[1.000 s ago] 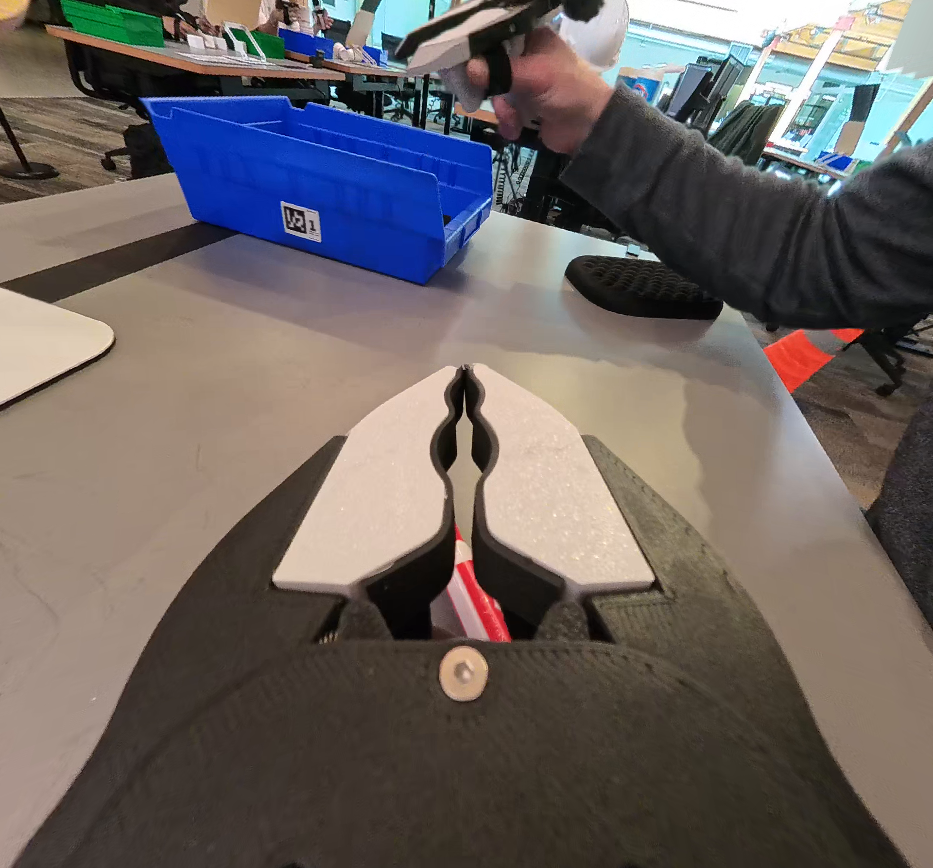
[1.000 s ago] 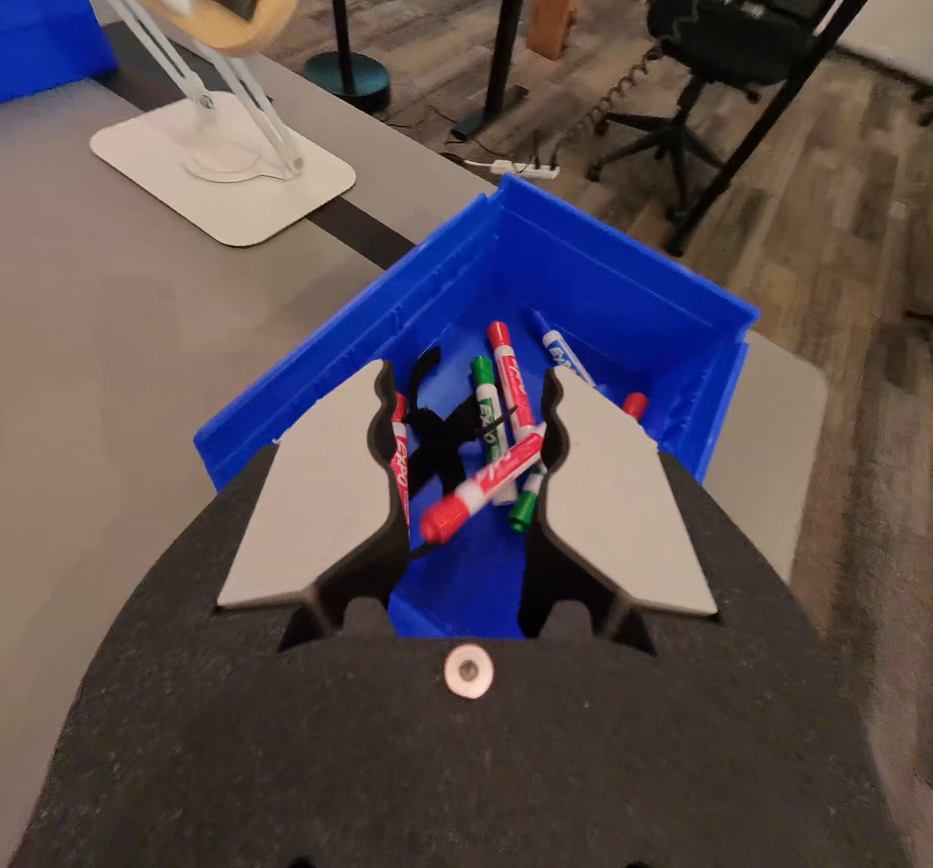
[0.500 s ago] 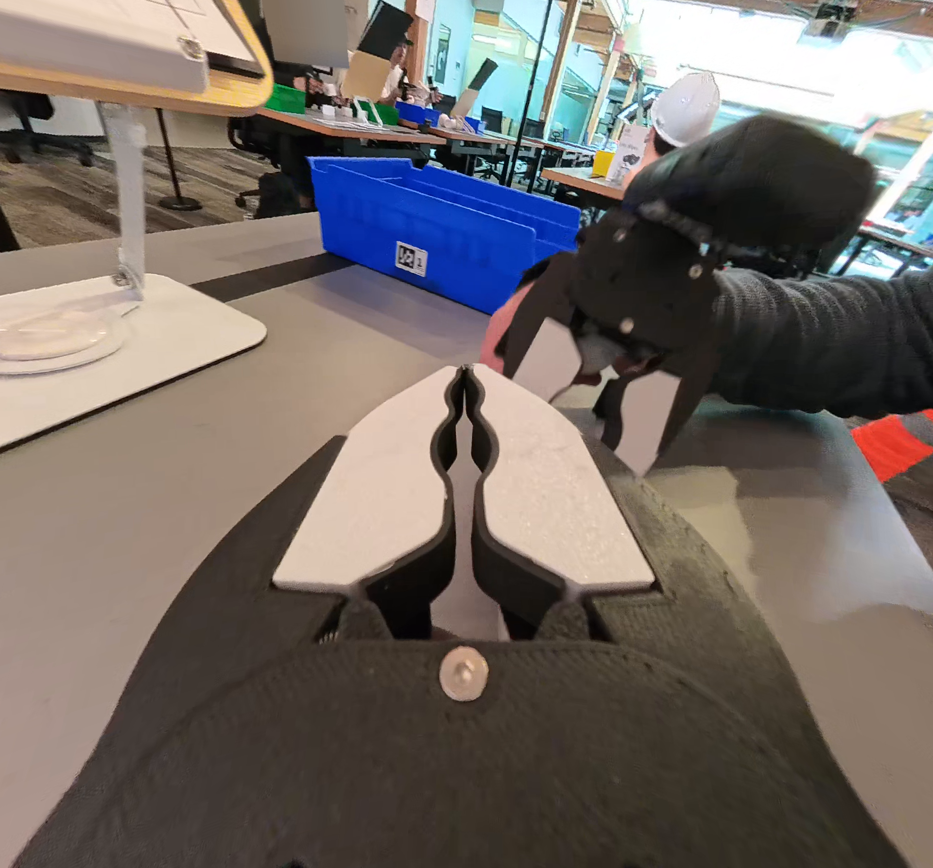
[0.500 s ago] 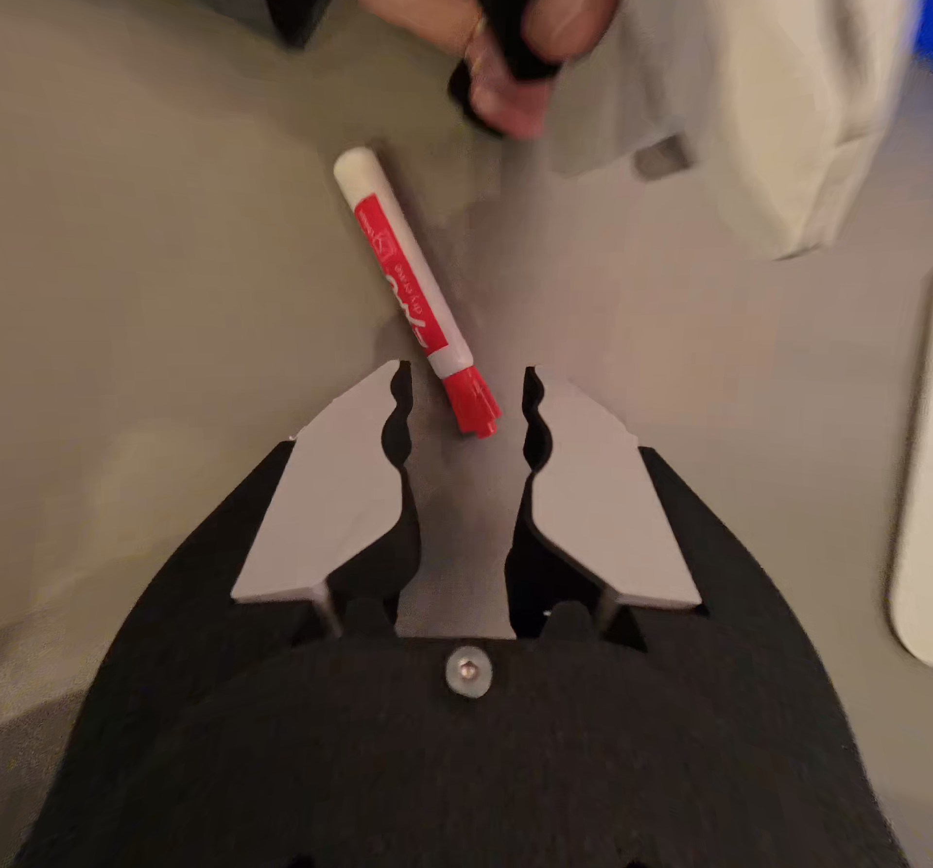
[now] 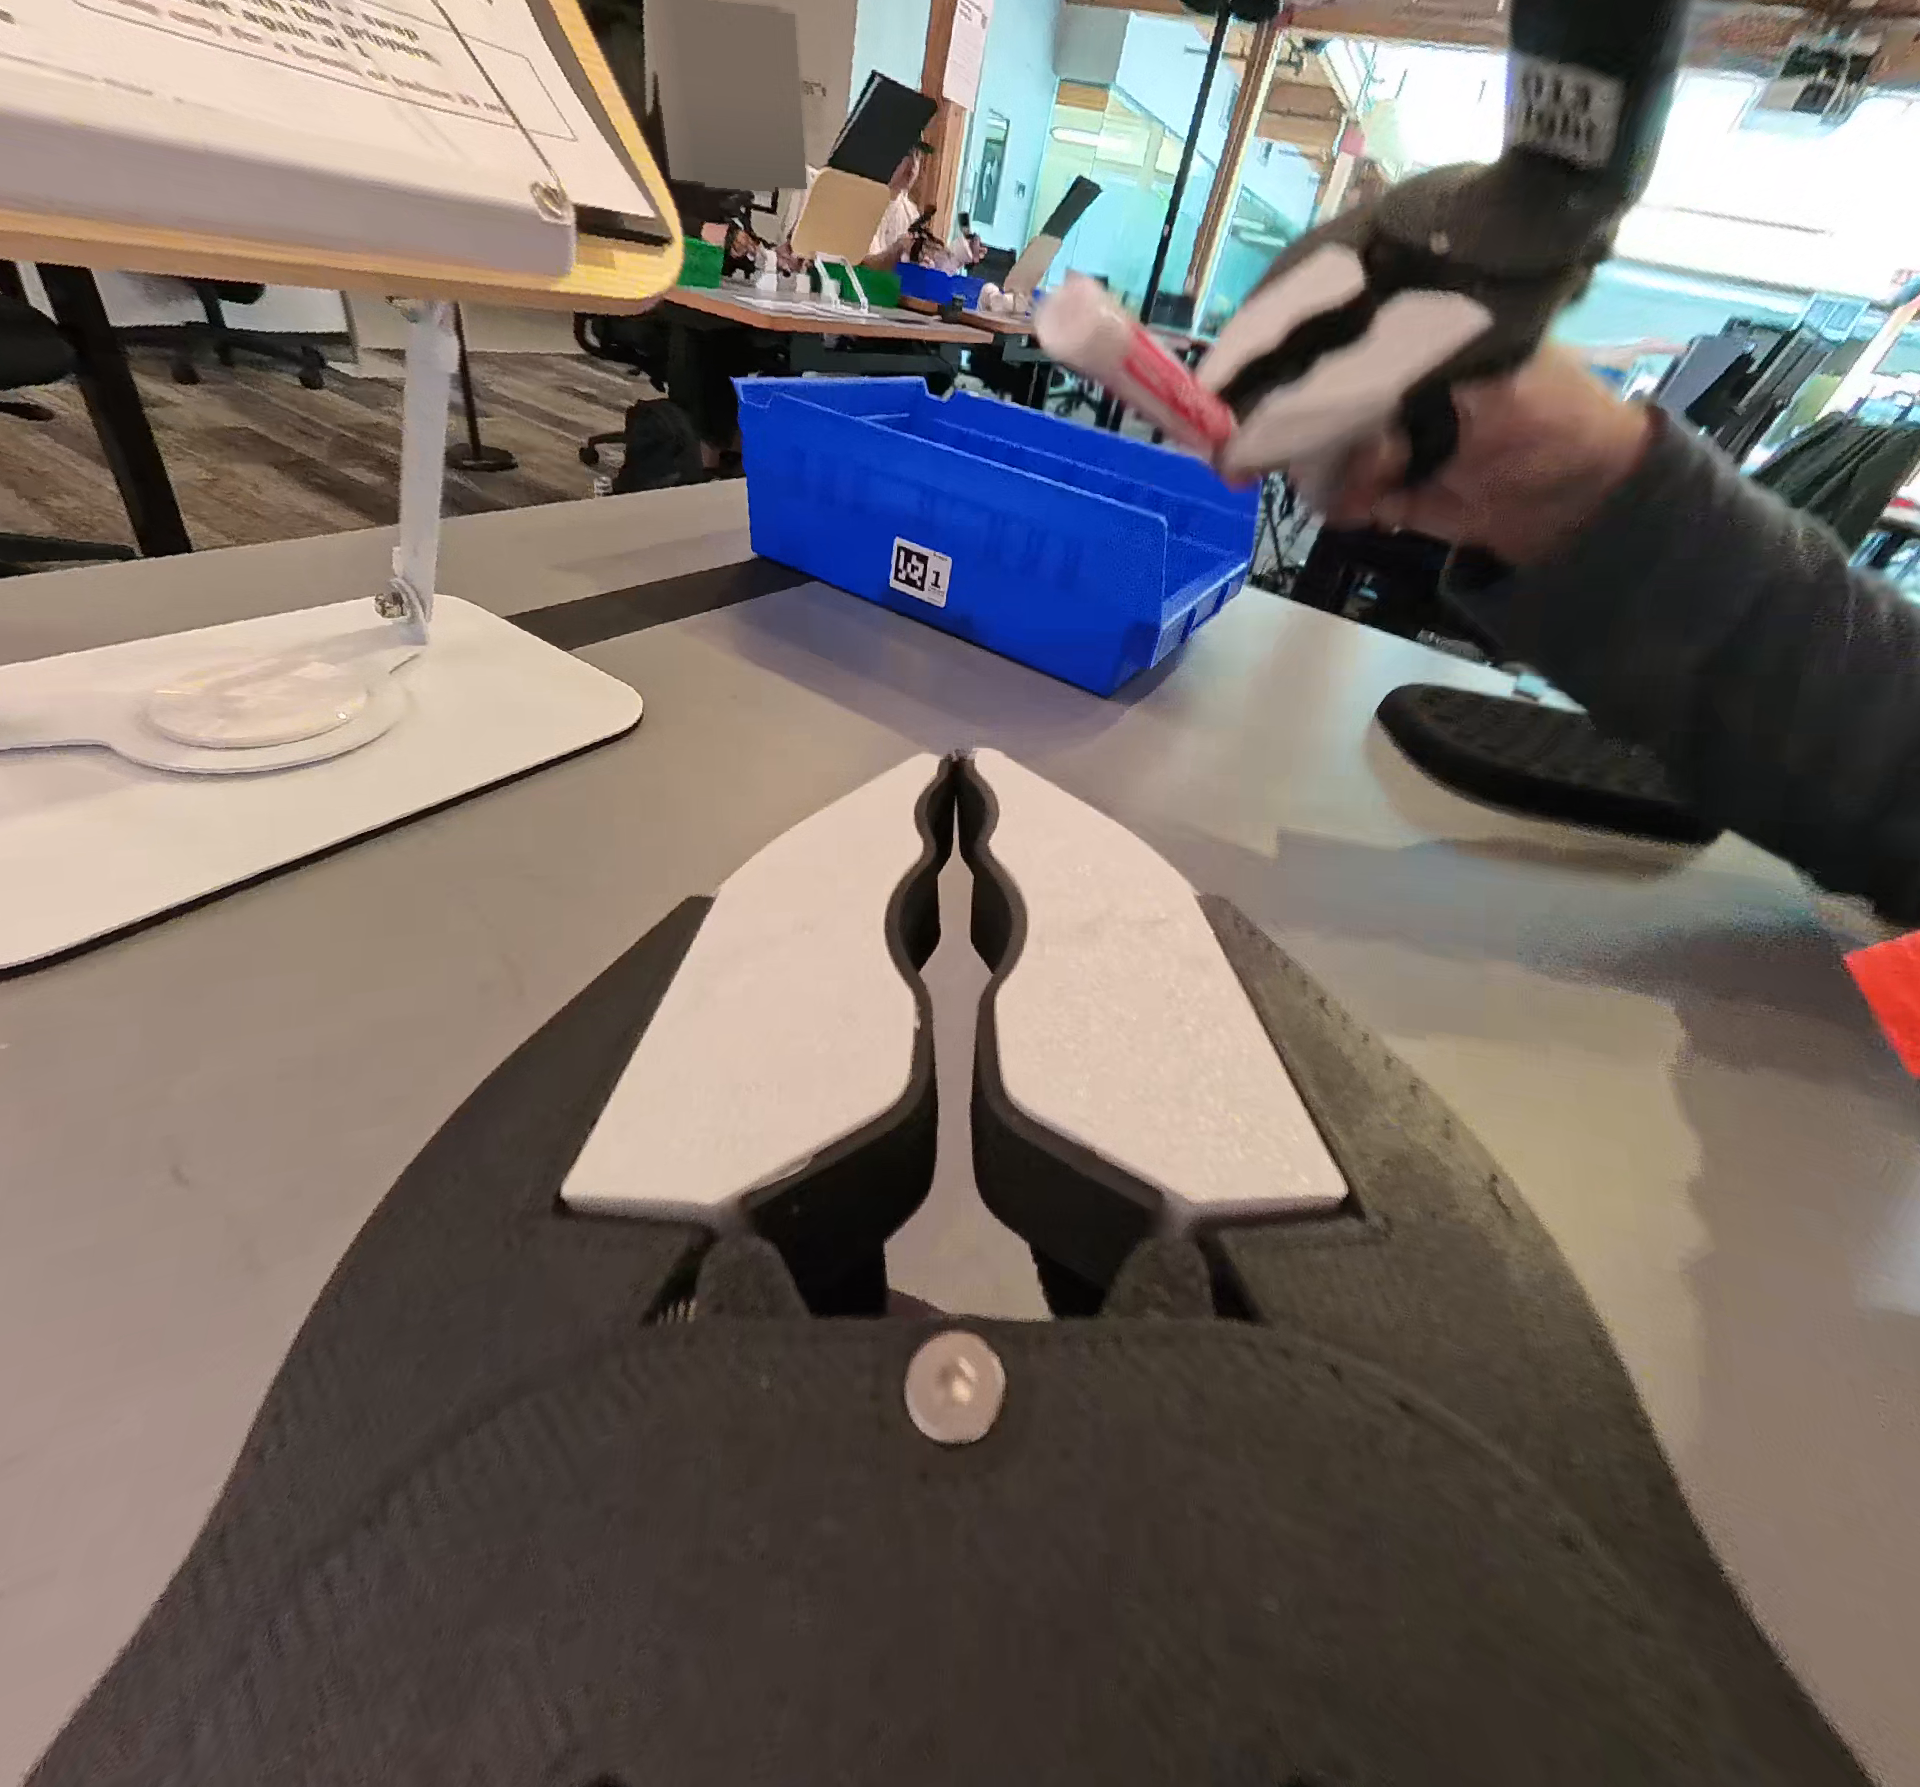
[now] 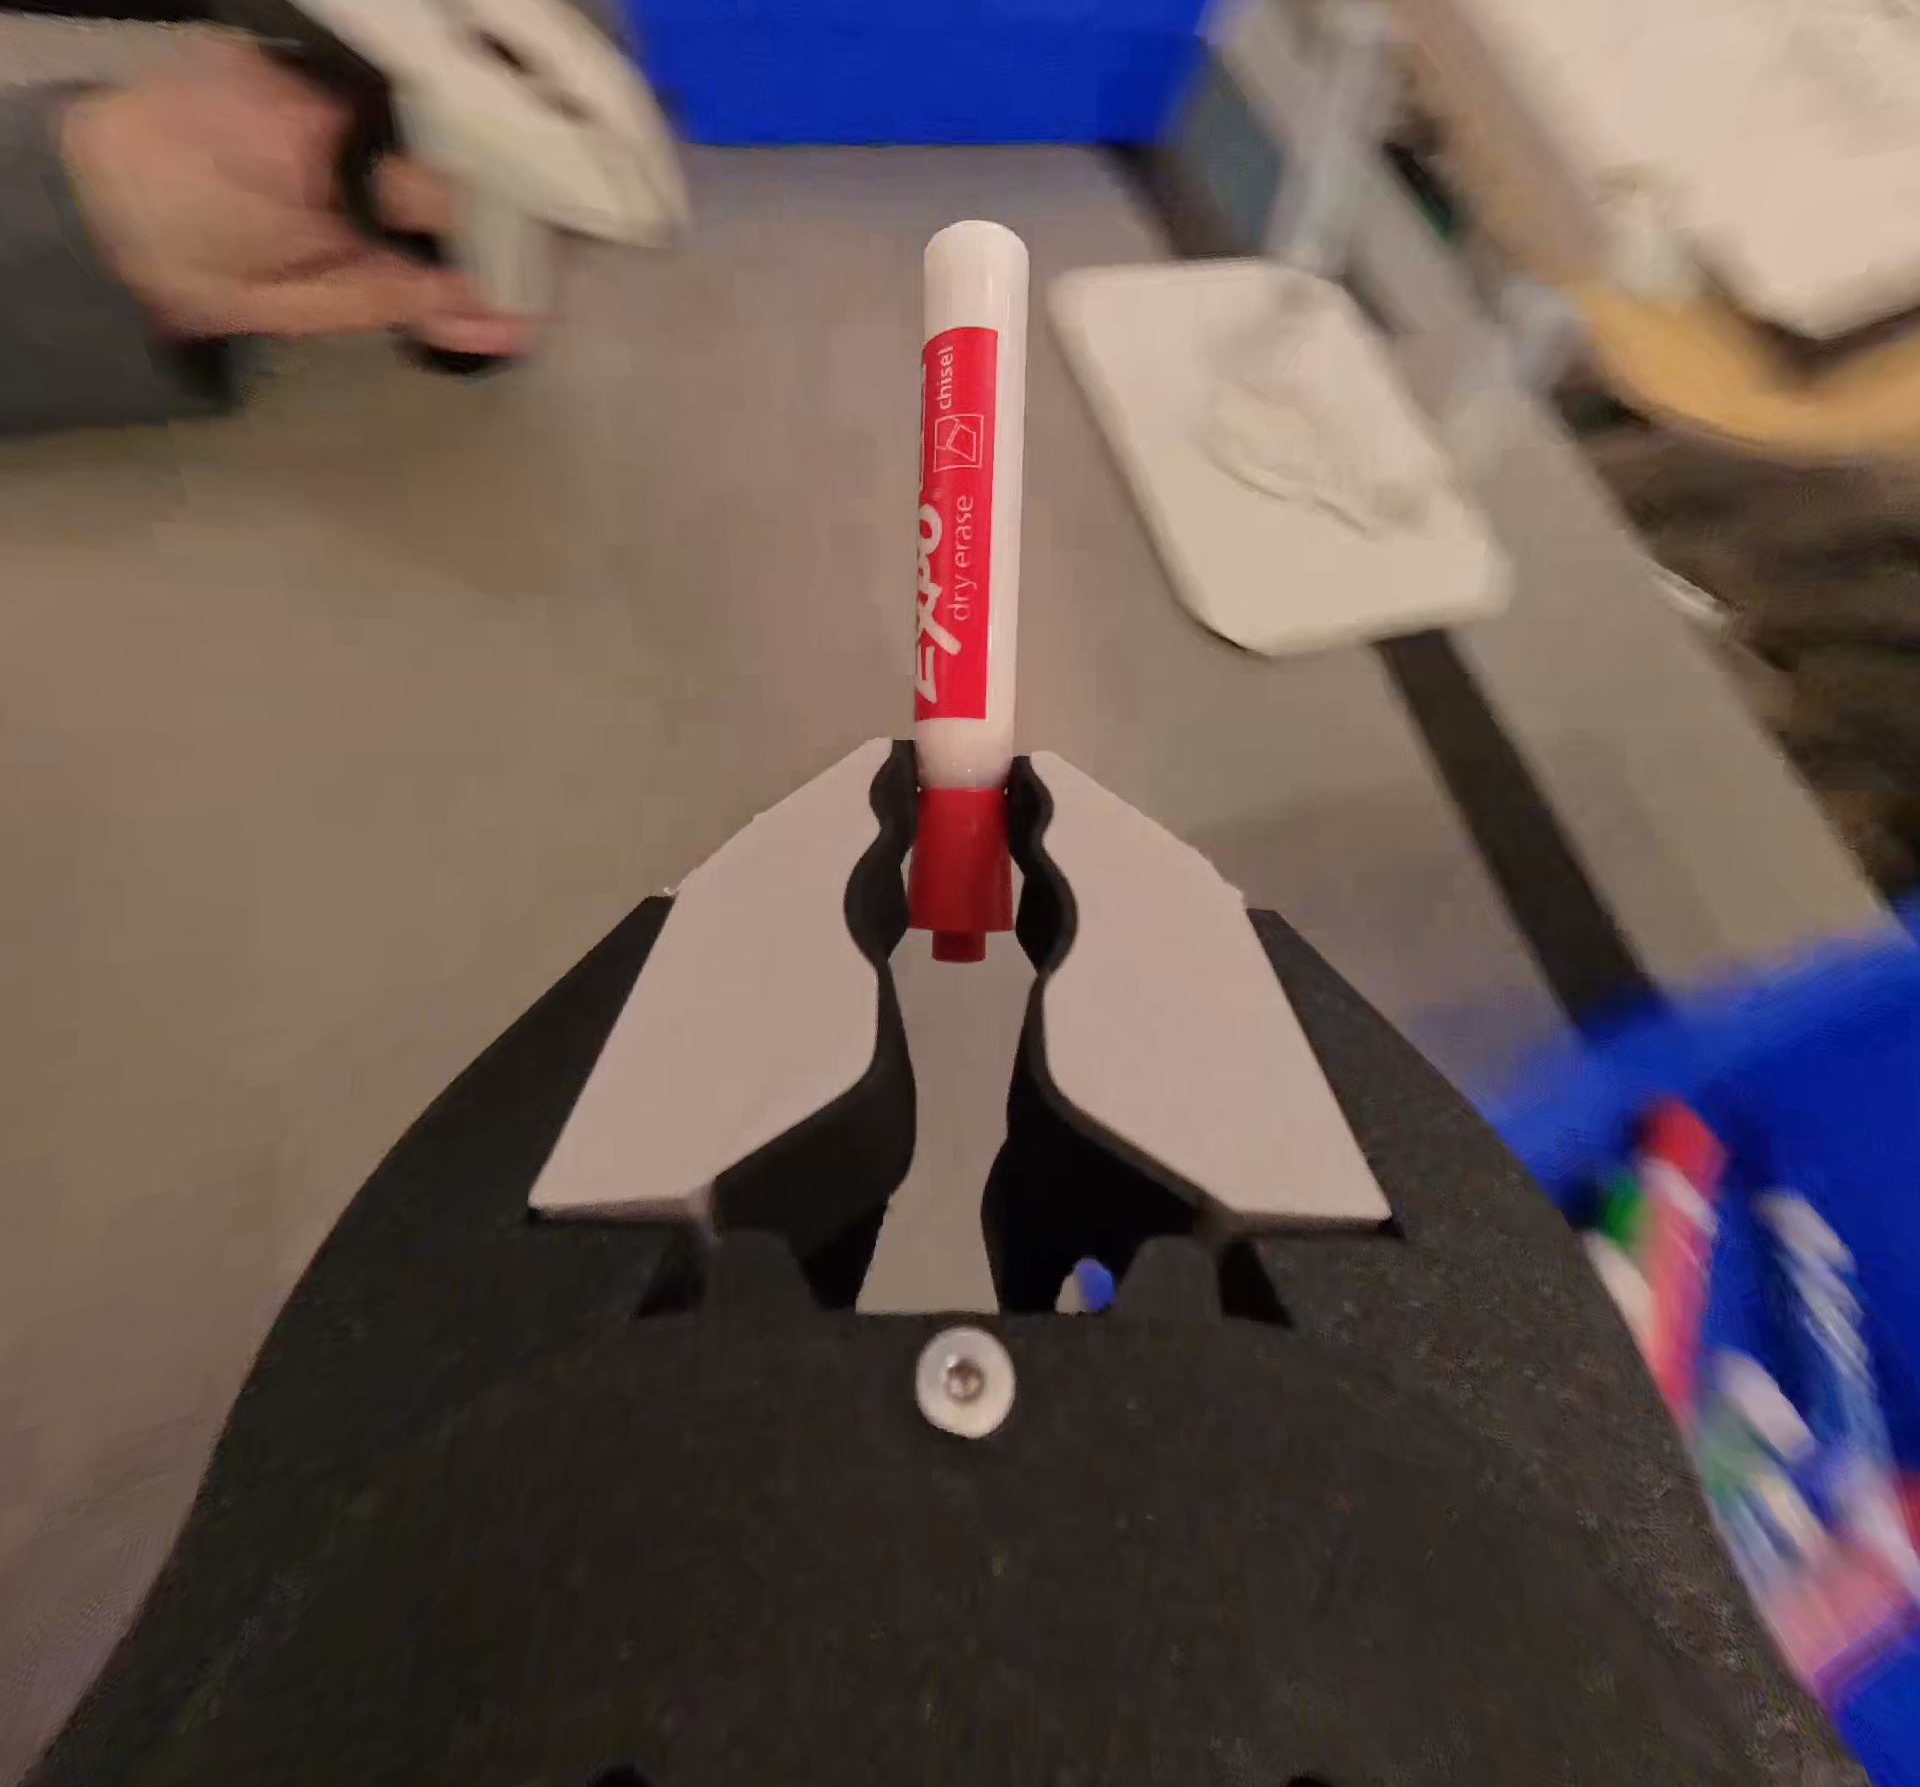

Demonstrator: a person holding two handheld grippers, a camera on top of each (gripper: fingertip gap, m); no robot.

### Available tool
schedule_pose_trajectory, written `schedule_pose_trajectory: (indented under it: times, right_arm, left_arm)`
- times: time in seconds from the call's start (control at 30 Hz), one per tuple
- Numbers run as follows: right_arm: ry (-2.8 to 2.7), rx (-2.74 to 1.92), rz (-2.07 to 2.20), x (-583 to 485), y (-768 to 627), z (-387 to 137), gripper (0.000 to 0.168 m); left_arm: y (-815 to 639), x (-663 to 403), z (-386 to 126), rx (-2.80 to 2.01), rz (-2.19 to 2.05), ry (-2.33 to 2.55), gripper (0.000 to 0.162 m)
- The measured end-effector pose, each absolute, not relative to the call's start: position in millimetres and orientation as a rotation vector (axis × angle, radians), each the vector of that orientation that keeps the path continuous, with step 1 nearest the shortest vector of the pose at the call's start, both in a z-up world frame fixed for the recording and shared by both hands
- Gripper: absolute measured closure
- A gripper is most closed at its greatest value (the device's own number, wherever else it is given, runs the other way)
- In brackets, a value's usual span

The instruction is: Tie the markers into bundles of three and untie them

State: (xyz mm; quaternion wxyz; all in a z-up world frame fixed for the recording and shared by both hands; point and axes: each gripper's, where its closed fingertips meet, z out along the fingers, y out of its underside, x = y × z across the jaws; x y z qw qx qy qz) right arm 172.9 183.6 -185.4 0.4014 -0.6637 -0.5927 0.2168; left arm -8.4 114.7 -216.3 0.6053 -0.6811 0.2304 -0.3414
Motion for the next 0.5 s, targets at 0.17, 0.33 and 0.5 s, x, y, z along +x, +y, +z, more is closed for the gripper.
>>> schedule_pose_trajectory:
  times: [0.17, 0.33, 0.5]
  right_arm:
    - [-1.063, -1.950, 0.282, 292, 288, -188, 0.152]
    - [-0.979, -2.078, 0.222, 331, 307, -216, 0.133]
    - [-0.900, -2.043, 0.040, 367, 297, -202, 0.132]
  left_arm:
    - [116, 2, -226, -1.616, -0.759, 0.573, 0.156]
    - [118, 4, -234, -1.645, -0.738, 0.583, 0.149]
    - [120, -2, -234, -1.653, -0.694, 0.567, 0.141]
